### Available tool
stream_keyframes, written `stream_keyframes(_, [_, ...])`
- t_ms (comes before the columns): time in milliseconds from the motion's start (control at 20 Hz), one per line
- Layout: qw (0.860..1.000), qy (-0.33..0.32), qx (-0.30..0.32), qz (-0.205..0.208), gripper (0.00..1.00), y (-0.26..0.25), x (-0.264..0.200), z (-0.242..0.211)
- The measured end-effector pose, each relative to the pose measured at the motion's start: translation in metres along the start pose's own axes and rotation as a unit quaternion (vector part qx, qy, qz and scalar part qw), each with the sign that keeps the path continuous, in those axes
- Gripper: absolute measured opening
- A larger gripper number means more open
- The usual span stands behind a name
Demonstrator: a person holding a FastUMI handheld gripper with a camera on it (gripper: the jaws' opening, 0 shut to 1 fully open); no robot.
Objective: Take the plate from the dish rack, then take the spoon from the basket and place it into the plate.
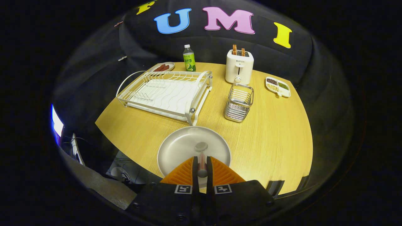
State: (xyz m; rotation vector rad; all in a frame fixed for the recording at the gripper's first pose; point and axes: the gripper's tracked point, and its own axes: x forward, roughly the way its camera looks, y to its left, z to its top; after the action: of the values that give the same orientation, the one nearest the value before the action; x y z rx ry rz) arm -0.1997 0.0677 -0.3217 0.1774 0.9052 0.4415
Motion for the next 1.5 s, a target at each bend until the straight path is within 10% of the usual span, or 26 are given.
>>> stream_keyframes(600, [0.996, 0.087, 0.006, -0.022, 0.25, -0.014, 0.031, -0.061])
stream_keyframes(900, [0.996, 0.061, 0.053, -0.028, 1.00, -0.017, 0.026, -0.039])
stream_keyframes(1500, [0.976, -0.194, -0.012, -0.095, 0.98, -0.060, -0.094, 0.176])
